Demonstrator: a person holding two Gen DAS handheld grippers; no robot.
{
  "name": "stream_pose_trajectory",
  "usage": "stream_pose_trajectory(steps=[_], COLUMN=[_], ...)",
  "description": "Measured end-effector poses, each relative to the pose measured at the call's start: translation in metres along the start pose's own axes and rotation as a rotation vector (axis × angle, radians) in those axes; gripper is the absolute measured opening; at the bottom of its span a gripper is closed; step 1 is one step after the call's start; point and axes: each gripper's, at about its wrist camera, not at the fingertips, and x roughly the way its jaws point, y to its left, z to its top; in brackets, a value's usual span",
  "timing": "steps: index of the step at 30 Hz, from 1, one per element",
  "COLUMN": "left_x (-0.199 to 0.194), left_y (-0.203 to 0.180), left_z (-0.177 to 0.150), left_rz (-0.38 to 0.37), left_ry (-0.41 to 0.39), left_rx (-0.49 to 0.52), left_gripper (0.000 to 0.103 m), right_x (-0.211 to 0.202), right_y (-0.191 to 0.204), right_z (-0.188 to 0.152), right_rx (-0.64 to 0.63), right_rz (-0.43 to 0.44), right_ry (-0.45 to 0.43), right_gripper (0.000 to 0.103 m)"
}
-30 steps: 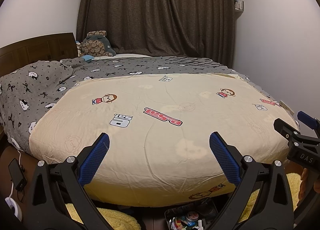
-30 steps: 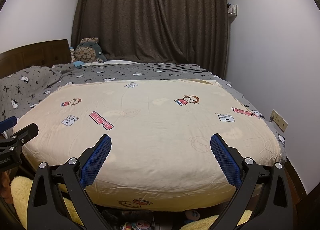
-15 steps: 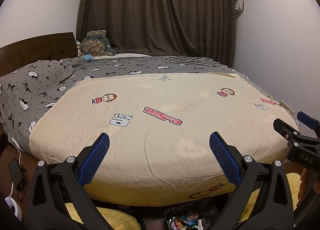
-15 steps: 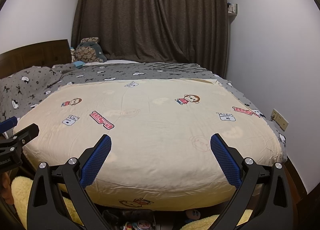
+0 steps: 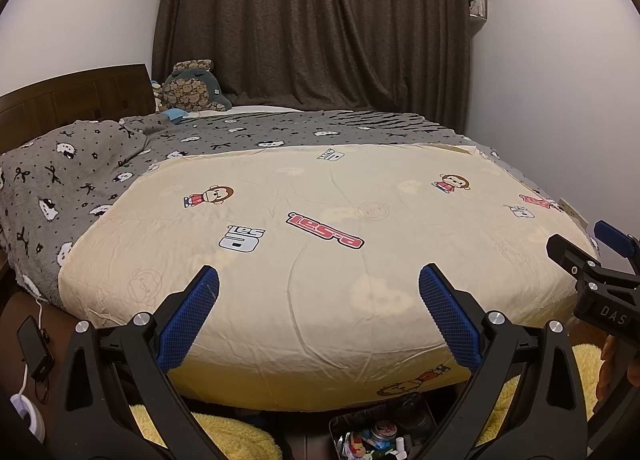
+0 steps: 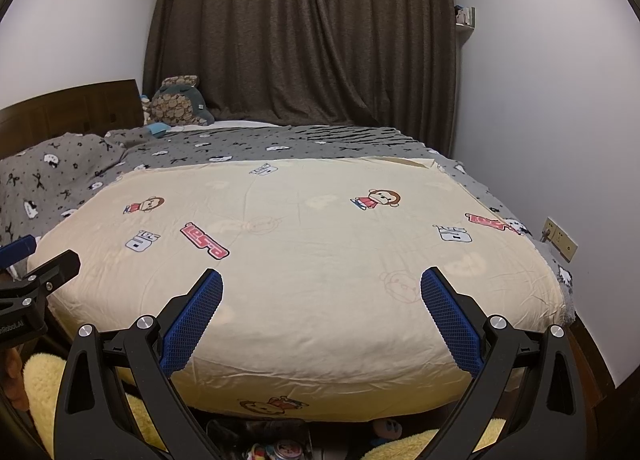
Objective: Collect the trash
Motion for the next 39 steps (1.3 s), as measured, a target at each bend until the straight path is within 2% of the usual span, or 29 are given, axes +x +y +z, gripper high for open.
stream_pose_trajectory(steps=[31,39], left_x=[-0.002,-0.002], left_y=[0.007,0.011], left_z=[0.001,0.003], left_rz=[0.014,-0.015], left_ry=[-0.011,-0.002], left_rx=[0.003,-0.006], left_gripper=[0.095,0.095], right_x=[0.003,0.004], right_y=[-0.006,-0.007], right_z=[0.000,0.000], right_rx=[0.002,0.000], right_rz=[-0.003,0.001], right_ry=[0.009,0.010], right_gripper=[0.100,0.100])
